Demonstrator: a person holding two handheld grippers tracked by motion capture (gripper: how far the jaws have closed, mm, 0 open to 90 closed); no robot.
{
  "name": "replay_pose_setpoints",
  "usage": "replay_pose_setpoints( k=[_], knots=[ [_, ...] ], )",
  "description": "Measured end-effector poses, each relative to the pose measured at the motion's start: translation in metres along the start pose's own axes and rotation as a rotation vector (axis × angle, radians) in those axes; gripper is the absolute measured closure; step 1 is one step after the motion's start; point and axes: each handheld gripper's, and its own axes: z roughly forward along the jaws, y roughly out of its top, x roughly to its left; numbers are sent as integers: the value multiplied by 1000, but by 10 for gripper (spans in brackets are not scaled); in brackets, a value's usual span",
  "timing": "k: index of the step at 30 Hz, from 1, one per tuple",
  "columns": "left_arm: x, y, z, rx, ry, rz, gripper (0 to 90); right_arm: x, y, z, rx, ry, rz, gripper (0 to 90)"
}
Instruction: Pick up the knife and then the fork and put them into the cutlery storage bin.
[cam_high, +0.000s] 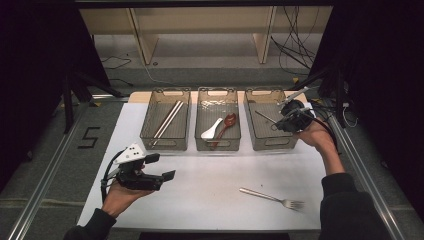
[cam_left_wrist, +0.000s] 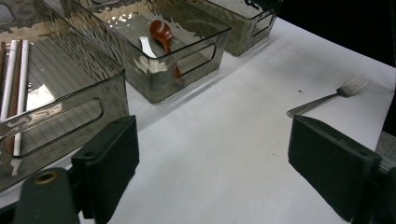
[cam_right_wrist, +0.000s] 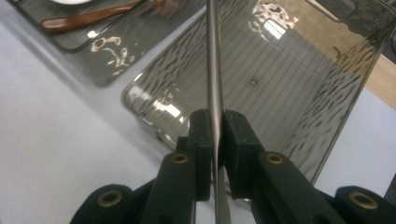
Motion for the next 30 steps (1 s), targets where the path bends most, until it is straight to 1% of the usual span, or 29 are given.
replay_pose_setpoints(
  k=[3, 7, 14, 16, 18, 21, 26, 29, 30],
  knots=[
    [0, 0, 1, 2, -1, 1, 158, -5, 5, 5, 16, -19, 16, 828],
    [0, 0, 1, 4, -2, 2, 158, -9, 13, 12, 36, -37, 20, 828],
    [0, 0, -1, -4, 2, 2, 158, -13, 26, 27, 69, -49, 30, 828],
    [1, 0, -1, -10, 3, -3, 158, -14, 28, 31, 84, -65, 33, 827],
    [1, 0, -2, -10, 2, -4, 158, -14, 28, 34, 89, -66, 40, 828],
    [1, 0, -1, -11, 2, -3, 158, -16, 30, 38, 101, -70, 31, 828],
    [1, 1, -1, -12, 1, -4, 158, -17, 33, 43, 114, -77, 40, 827],
    [1, 1, -1, -11, -1, -4, 158, -18, 34, 45, 119, -77, 39, 827],
    [1, 1, -1, -12, -1, -5, 158, -18, 34, 45, 124, -76, 31, 827]
  ],
)
